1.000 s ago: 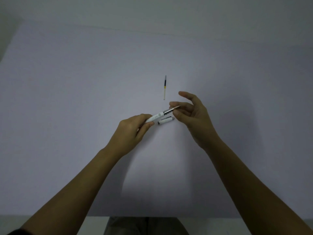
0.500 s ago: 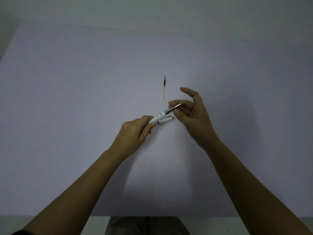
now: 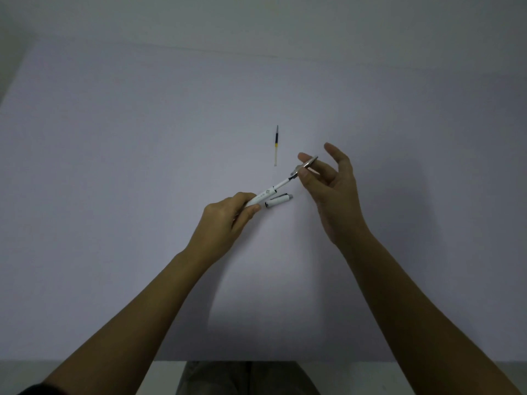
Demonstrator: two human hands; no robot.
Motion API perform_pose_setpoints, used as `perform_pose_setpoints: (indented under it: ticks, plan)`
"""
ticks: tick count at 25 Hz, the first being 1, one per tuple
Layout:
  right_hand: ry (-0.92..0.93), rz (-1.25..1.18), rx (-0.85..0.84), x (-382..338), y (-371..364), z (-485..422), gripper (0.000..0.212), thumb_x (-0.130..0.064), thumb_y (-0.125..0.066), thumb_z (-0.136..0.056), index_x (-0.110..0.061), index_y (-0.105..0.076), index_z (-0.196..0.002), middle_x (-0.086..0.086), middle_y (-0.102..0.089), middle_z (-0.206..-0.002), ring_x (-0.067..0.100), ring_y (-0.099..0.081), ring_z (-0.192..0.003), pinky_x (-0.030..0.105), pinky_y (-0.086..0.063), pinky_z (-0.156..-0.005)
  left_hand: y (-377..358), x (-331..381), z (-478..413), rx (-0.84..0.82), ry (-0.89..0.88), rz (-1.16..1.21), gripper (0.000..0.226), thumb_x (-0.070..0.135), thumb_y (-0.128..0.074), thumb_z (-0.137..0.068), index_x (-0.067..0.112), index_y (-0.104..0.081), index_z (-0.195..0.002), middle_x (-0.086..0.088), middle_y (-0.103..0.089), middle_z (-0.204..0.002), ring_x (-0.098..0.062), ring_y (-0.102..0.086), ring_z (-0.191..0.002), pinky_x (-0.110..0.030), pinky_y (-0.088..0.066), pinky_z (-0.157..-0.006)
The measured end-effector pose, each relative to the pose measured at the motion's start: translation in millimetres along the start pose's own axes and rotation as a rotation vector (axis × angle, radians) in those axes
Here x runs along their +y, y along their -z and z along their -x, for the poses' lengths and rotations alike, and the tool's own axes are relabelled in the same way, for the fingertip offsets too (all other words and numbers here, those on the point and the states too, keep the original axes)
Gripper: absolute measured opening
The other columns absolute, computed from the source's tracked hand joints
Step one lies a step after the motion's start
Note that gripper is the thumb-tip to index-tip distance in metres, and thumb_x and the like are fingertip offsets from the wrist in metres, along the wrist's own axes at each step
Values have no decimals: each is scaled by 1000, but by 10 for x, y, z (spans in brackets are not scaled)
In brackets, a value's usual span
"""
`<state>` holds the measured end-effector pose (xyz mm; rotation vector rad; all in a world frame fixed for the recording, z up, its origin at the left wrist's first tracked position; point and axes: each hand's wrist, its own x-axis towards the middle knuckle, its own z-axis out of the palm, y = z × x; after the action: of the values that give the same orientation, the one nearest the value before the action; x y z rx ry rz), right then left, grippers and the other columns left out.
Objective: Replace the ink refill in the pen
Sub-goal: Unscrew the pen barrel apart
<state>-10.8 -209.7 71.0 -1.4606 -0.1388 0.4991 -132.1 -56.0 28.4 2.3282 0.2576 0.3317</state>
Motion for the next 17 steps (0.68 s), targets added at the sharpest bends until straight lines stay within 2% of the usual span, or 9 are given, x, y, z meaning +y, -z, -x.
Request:
perform_pose_setpoints:
  ticks: [4, 6, 9, 11, 14, 17]
  plan:
    - [-51, -67, 80, 5, -120, -64, 47, -10, -66, -83, -28, -42, -120, -2, -66, -109, 14, -65, -103, 38, -45, -99, -96, -131, 70, -16, 146, 126, 16, 23, -55, -92, 17, -62, -105, -10, -69, -75, -26, -62, -66, -35, -48, -63]
    - [-42, -103, 111, -11, -163, -120, 42, -12, -67, -81, -29, -46, -113, -3, -67, -103, 15, -63, -104, 39, -43, -102, -130, -167, 90, -15, 177, 151, 15, 25, -55, -92, 21, -62, -104, -10, -66, -73, -26, -58, -64, -30, -46, -60]
    - [-61, -240, 245, 89, -138, -269, 32, -9, -68, -79, -26, -53, -102, -8, -69, -88, 7, -65, -86, 25, -50, -84, -153, -269, 33, -7, 215, 164, 14, 28, -54, -92, 23, -63, -102, -7, -64, -73, -23, -56, -67, -29, -43, -60]
    - [-171, -261, 339, 263, -49, -245, 25, -5, -67, -81, -19, -56, -98, 1, -67, -91, 9, -63, -80, 19, -50, -71, -159, -276, 12, 13, 223, 162, 14, 29, -53, -92, 23, -63, -100, -6, -63, -72, -21, -54, -66, -28, -41, -60]
    - [-429, -150, 403, 690, -29, -90, 22, -2, -68, -80, -10, -58, -98, 11, -63, -91, 13, -60, -74, 20, -51, -65, -150, -273, -24, 27, 216, 160, 13, 28, -54, -92, 23, -64, -98, -1, -58, -68, -15, -49, -61, -16, -35, -56]
    - [-496, 54, 505, 1008, -95, -5, 24, -8, -75, -74, -4, -62, -93, 8, -66, -84, 16, -61, -70, 30, -54, -71, -143, -270, -60, 32, 218, 151, 13, 27, -55, -92, 19, -64, -97, -2, -59, -68, -14, -49, -60, -13, -34, -55]
